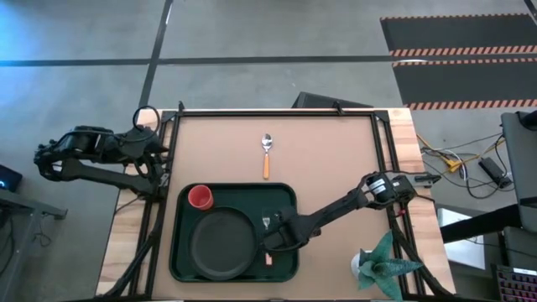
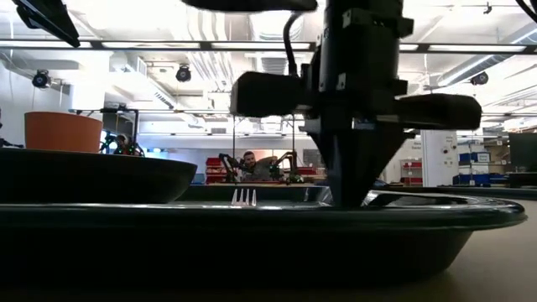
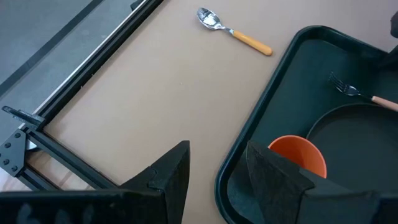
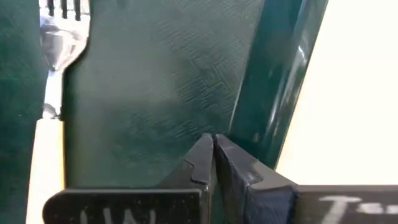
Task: Pick and place plate/cup/fork/spoon on tray
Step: Move the green tray to the right of the table
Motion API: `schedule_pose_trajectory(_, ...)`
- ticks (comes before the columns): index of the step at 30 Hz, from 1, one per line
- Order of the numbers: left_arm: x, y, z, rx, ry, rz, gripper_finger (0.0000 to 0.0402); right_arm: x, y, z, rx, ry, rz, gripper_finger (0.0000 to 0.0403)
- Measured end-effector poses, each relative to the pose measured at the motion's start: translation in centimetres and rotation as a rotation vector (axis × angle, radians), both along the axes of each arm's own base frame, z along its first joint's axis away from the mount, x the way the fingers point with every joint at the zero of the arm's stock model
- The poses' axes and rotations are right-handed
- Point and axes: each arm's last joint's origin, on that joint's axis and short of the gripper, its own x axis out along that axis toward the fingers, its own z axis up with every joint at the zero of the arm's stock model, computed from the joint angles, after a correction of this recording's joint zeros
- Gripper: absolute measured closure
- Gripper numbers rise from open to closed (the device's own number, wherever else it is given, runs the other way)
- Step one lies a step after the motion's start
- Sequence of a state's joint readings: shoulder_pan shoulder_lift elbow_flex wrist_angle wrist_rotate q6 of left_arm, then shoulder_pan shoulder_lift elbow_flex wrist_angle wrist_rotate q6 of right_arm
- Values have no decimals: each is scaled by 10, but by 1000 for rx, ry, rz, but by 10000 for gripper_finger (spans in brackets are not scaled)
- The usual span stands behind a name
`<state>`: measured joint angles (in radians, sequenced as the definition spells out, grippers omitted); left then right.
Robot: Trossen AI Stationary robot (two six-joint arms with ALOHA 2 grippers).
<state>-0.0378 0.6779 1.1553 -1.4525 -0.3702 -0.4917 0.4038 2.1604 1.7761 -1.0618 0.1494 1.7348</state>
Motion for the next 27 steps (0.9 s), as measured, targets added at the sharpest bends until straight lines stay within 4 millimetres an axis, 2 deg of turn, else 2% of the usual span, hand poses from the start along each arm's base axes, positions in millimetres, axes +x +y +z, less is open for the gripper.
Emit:
schedule_pose_trajectory(7, 0, 0, 0, -2, -2, 2, 259, -9, 0, -9, -3, 33, 12, 394)
schedule_pose_trajectory(15, 0, 0, 0, -14, -10, 19, 259, -33, 5, -11, -30, 173, 6, 394)
schedule_pose_trajectory(27, 0, 0, 0, -15, -11, 18, 259, -70, 20, -8, -12, 286, -66, 394)
